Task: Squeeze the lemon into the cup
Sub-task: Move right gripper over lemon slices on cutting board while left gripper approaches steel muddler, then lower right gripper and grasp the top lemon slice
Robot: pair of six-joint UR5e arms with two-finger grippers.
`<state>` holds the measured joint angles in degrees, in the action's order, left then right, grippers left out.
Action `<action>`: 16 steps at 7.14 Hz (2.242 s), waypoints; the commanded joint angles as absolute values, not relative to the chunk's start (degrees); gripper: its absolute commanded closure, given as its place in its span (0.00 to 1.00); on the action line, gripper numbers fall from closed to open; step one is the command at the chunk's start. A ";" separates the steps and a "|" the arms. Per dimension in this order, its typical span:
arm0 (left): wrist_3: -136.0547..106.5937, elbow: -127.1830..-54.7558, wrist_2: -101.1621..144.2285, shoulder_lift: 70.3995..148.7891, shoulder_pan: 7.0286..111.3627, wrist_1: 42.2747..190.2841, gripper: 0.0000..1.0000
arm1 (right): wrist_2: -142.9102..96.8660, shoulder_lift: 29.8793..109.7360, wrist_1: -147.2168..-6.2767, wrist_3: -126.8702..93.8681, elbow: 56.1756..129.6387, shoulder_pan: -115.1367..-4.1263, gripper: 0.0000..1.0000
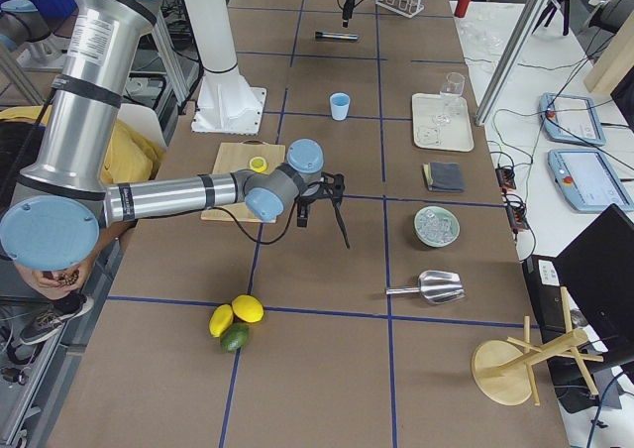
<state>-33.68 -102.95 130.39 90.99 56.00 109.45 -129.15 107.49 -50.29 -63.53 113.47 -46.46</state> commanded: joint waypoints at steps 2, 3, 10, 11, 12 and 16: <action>-34.10 -103.10 130.78 91.14 55.99 112.32 0.01 | -105.90 107.31 -47.46 -87.85 122.50 -17.74 0.00; -34.28 -103.10 130.78 91.66 55.99 112.32 0.01 | -104.52 107.31 -51.81 -88.06 125.83 -15.58 0.00; -34.37 -104.68 131.04 91.58 56.34 112.41 0.01 | -93.08 101.25 -64.51 -95.19 125.43 -3.78 0.00; -34.37 -104.68 131.04 91.50 56.34 112.41 0.01 | -93.08 101.34 -64.60 -95.19 125.33 -3.87 0.01; -34.37 -104.68 131.04 91.58 56.34 112.41 0.01 | -93.08 101.16 -64.60 -95.19 124.98 -3.52 0.01; -34.37 -105.12 131.04 91.50 56.34 112.41 0.01 | -92.20 98.70 -65.30 -95.01 123.40 -4.21 0.05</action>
<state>-34.36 -104.93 131.04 91.57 56.34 112.41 -92.50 98.97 -65.22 -95.11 123.65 -3.84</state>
